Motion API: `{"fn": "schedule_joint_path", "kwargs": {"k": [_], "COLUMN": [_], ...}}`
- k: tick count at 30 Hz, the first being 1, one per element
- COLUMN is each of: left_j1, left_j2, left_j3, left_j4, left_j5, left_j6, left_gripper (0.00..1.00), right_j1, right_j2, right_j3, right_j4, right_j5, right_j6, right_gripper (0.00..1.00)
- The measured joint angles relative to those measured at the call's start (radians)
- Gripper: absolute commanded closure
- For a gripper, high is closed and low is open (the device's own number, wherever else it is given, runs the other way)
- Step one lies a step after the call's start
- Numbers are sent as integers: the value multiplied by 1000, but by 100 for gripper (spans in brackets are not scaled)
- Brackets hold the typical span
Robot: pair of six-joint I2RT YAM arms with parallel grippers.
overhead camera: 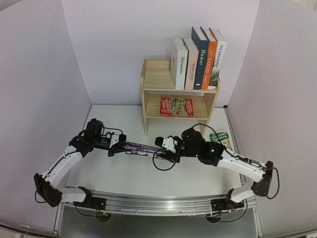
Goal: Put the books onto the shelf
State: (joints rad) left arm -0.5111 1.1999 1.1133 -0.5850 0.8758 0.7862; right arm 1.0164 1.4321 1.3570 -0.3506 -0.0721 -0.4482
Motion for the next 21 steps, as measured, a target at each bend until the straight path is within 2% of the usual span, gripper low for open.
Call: {"fn": "schedule_joint_path", "kwargs": {"k": [2,4,6,11,15,17,18,20,21], "left_j1": [-1,-1,-1,-5,-7,-7,-7,-7,-7], "left_j2": [0,0,0,0,2,7,11,19,22], "left_j3": [0,0,-1,-1,-1,-1,-1,-1,-1], "left_j4": [-22,-40,-52,-69,-72,-72,-73,-74,-74], "left_j5": [-27,-48,-72,-117,-152,-165,-172,-187,-194], "left_j6": [2,-6,-20,-70,-86,-89,-89,-89,-89], "left_gripper": [100,100,100,100,100,100,100,100,100], "right_j1": [1,5,8,28,49,55,56,56,56], "right_j2": [25,52,73,129,184,196,200,204,206], "right_j3": [50,108,153,229,272,280,283,295,307], "right_j4": [-9,-13,-12,-42,-105,-132,-146,-174,-190], "right_j5": [20,34,48,57,34,7,-9,-34,-36], "right_j6": [7,13,16,10,-2,-7,-9,-4,-2], "right_gripper": [10,19,22,22,17,20,28,55,61]}}
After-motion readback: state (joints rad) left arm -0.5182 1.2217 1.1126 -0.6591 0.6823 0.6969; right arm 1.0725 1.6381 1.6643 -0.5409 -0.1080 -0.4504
